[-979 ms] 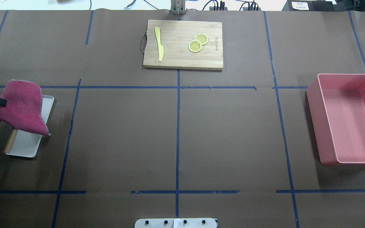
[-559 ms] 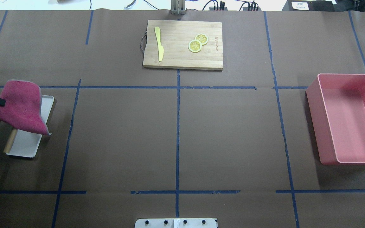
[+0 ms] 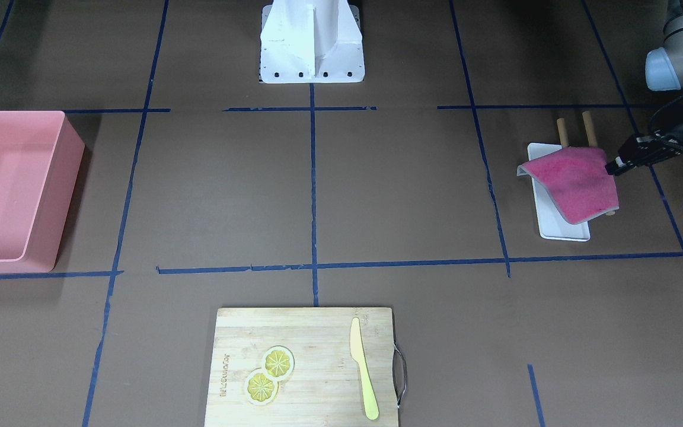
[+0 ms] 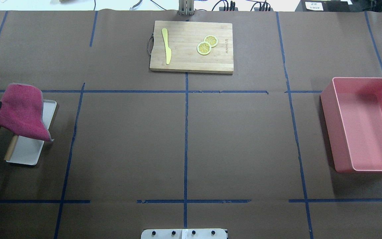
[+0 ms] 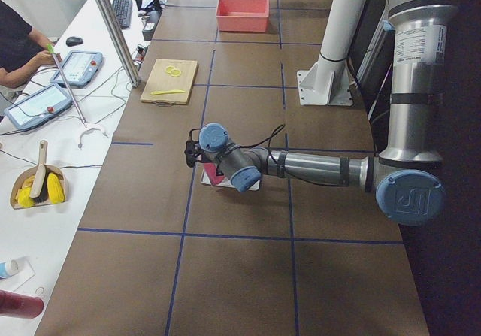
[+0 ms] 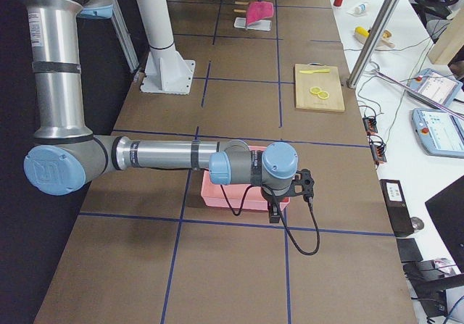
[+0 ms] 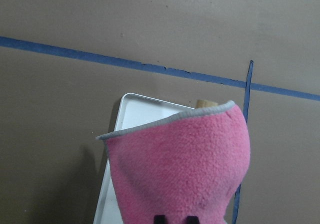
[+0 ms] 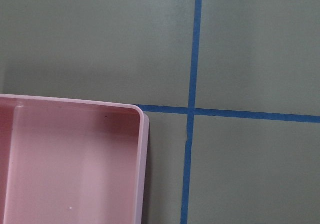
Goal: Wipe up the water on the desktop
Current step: 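Grasp the pink cloth on the white tray with the left gripper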
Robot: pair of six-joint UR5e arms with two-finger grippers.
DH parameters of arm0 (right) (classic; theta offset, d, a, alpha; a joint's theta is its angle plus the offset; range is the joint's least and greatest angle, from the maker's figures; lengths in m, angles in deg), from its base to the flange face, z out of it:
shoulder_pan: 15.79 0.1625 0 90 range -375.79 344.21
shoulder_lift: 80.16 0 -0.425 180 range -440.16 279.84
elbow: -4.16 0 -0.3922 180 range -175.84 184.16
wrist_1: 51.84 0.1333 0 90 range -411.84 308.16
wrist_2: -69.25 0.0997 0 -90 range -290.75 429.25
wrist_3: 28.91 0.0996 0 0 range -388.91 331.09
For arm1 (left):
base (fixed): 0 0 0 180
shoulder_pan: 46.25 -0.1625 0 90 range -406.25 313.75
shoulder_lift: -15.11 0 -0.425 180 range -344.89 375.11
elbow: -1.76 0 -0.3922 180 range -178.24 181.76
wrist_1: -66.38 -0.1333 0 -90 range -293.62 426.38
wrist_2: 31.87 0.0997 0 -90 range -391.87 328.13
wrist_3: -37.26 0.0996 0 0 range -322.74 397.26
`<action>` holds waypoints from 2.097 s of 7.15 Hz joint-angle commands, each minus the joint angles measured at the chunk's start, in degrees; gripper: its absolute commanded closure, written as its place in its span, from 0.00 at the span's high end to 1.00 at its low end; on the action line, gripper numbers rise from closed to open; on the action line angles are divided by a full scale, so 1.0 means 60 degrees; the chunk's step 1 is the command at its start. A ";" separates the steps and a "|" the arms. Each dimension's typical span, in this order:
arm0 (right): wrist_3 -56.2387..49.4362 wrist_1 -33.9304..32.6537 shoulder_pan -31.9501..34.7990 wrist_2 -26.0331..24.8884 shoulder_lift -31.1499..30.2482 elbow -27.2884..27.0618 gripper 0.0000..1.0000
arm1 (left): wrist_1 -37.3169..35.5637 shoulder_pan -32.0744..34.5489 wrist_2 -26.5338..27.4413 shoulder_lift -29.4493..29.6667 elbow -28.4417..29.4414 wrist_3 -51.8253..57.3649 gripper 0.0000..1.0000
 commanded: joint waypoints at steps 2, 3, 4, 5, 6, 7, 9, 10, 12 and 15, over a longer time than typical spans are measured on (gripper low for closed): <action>-0.0015 0.0000 0.0000 -0.0007 0.0012 0.0025 1.00 | 0.0000 0.0000 0.0000 0.0022 -0.0003 0.0000 0.32; -0.0015 0.0000 0.0000 0.0008 0.0012 0.0040 1.00 | 0.0000 0.0000 0.0014 0.0022 -0.0003 0.0000 0.33; -0.0015 0.0000 0.0000 -0.0007 0.0012 0.0040 1.00 | 0.0000 0.0000 0.0015 0.0022 0.0012 0.0000 0.33; -0.0015 0.0000 0.0000 -0.0007 0.0012 0.0040 1.00 | 0.0000 -0.0015 0.0029 0.0022 0.0012 0.0000 0.33; -0.0015 0.0000 0.0000 -0.0007 0.0012 0.0040 1.00 | 0.0000 -0.0029 0.0044 0.0036 0.0041 0.0000 0.33; -0.0001 0.0000 0.0000 -0.0007 0.0012 0.0040 1.00 | 0.0000 -0.0029 0.0044 0.0051 0.0070 0.0000 0.33; -0.0015 0.0000 0.0000 0.0008 0.0012 0.0055 1.00 | 0.0000 -0.0029 0.0044 0.0066 0.0056 0.0000 0.33; -0.0015 0.0000 0.0000 -0.0007 0.0012 0.0069 1.00 | 0.0000 -0.0029 0.0044 0.0080 0.0056 0.0000 0.33; -0.0015 0.0000 0.0000 -0.0007 0.0012 0.0084 1.00 | 0.0000 -0.0029 0.0058 0.0095 0.0056 0.0000 0.33; -0.0015 0.0000 0.0000 -0.0007 0.0012 0.0084 1.00 | 0.0000 -0.0073 0.0088 0.0095 0.0085 0.0000 0.33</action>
